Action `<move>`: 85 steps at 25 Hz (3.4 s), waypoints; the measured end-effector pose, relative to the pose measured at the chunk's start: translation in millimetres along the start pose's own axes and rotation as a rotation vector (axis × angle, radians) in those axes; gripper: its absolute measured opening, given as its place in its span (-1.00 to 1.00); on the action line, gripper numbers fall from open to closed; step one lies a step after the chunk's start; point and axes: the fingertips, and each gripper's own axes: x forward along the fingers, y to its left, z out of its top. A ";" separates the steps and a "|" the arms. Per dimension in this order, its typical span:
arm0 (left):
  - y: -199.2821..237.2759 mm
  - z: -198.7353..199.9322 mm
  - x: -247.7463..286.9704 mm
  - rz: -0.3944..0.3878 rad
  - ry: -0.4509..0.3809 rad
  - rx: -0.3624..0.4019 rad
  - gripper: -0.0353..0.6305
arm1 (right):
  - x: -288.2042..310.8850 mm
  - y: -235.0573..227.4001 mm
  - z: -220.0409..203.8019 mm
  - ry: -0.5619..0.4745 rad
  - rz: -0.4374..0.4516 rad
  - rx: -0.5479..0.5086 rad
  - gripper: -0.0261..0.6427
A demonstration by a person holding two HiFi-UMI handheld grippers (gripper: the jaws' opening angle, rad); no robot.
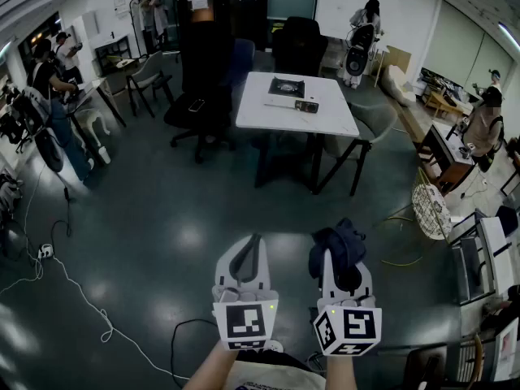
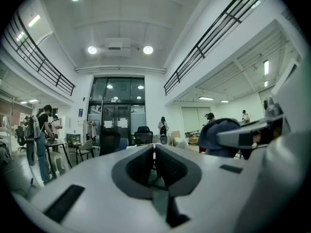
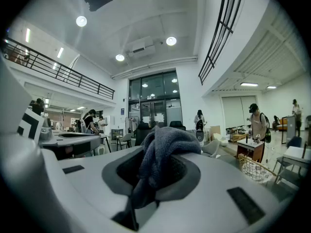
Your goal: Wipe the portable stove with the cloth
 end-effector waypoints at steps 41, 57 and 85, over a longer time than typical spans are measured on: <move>44.7 -16.2 176.4 0.003 0.015 -0.023 -0.83 | 179.2 -34.0 0.0 0.030 0.038 0.030 -0.70; 108.4 -23.3 315.7 -0.041 0.025 -0.012 -0.82 | 326.3 -48.3 1.4 0.061 -0.015 0.067 -0.70; 120.7 -13.3 604.5 0.065 0.044 -0.025 -0.82 | 604.1 -185.6 29.6 0.098 0.090 0.060 -0.70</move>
